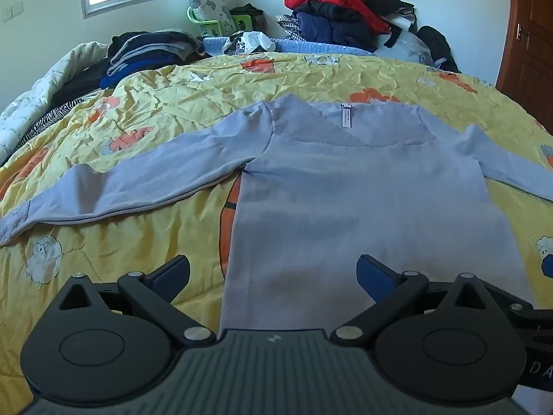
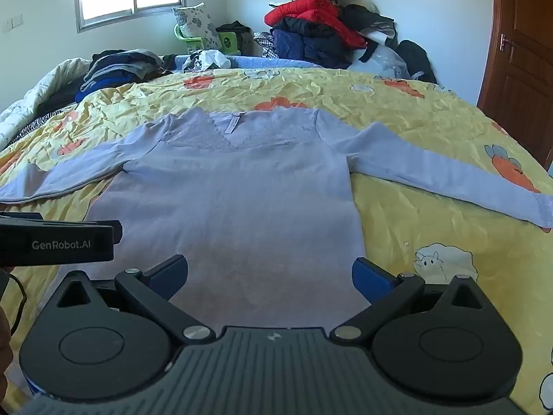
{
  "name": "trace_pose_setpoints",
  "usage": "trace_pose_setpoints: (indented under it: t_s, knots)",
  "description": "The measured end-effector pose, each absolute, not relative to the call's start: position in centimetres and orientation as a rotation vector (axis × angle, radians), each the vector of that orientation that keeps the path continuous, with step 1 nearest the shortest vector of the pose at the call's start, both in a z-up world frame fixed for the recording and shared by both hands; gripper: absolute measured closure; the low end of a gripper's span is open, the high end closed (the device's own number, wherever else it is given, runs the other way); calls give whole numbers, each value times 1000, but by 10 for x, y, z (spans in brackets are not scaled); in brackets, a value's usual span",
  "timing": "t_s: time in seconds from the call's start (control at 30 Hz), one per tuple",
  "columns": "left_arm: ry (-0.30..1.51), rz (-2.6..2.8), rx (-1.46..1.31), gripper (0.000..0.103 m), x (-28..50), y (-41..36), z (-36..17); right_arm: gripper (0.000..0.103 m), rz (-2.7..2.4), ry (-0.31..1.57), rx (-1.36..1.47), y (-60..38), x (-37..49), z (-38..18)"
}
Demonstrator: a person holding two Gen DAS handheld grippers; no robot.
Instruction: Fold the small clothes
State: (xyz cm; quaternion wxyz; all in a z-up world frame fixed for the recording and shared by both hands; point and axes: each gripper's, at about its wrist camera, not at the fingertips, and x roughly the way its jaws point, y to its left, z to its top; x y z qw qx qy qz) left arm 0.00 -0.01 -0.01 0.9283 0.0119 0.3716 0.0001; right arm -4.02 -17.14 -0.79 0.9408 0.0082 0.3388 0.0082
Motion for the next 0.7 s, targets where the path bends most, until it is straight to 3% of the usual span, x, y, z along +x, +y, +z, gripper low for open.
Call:
trace_pose_setpoints:
  t_s: [0.7]
  knots:
    - [757, 10, 38, 0, -2, 2, 1, 1, 20, 705, 43, -174, -37, -11]
